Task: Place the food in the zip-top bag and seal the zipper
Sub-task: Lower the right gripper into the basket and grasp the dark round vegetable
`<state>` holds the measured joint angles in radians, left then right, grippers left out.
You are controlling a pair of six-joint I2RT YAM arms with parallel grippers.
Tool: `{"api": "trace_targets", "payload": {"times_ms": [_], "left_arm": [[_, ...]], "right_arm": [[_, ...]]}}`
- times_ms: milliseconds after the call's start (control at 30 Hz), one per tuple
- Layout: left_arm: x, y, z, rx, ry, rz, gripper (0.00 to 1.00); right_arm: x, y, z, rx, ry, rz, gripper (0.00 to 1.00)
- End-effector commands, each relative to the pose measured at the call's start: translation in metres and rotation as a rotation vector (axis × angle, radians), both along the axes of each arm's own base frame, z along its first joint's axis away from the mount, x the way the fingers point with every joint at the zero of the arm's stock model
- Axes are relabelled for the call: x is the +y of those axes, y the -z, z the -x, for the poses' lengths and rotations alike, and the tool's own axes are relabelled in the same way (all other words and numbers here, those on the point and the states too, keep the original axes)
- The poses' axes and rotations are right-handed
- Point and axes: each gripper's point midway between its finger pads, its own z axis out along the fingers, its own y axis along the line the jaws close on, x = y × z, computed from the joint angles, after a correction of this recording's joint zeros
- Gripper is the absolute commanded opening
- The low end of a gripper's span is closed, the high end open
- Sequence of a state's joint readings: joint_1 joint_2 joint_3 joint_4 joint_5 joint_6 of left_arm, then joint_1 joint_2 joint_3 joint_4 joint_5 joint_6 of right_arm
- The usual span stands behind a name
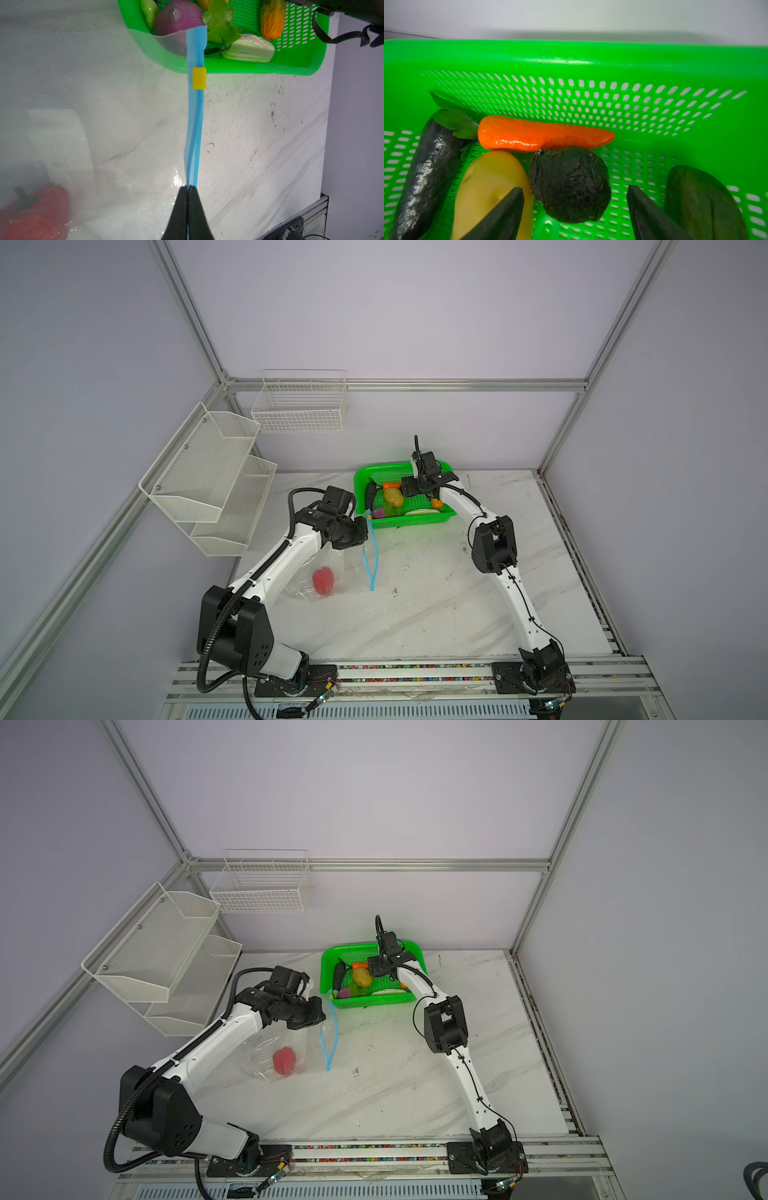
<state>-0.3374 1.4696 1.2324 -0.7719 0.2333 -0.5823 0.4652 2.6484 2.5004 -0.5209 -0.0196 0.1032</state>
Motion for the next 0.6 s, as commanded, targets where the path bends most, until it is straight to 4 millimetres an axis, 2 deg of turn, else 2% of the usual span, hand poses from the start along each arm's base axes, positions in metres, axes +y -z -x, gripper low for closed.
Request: {"api": "trace_targets", "payload": {"times_ms": [0, 267, 567], "left_arm": [[-0.007, -0.018, -0.002, -0.059, 0.028, 0.031, 0.0], [-0.007, -0.017, -0.002, -0.053, 0.027, 0.032, 0.0], [-0.006, -0.016, -0.001, -0.051, 0.028, 0.029, 0.0]], "right_arm": [[0.005, 0.011, -0.01, -0.022, -0.007, -0.022, 0.81], [0.011, 0.025, -0.018, -0.028, 0.006, -0.069, 0.81], [0.003, 0.017, -0.023, -0.057, 0.037, -0.082, 0.77]]}}
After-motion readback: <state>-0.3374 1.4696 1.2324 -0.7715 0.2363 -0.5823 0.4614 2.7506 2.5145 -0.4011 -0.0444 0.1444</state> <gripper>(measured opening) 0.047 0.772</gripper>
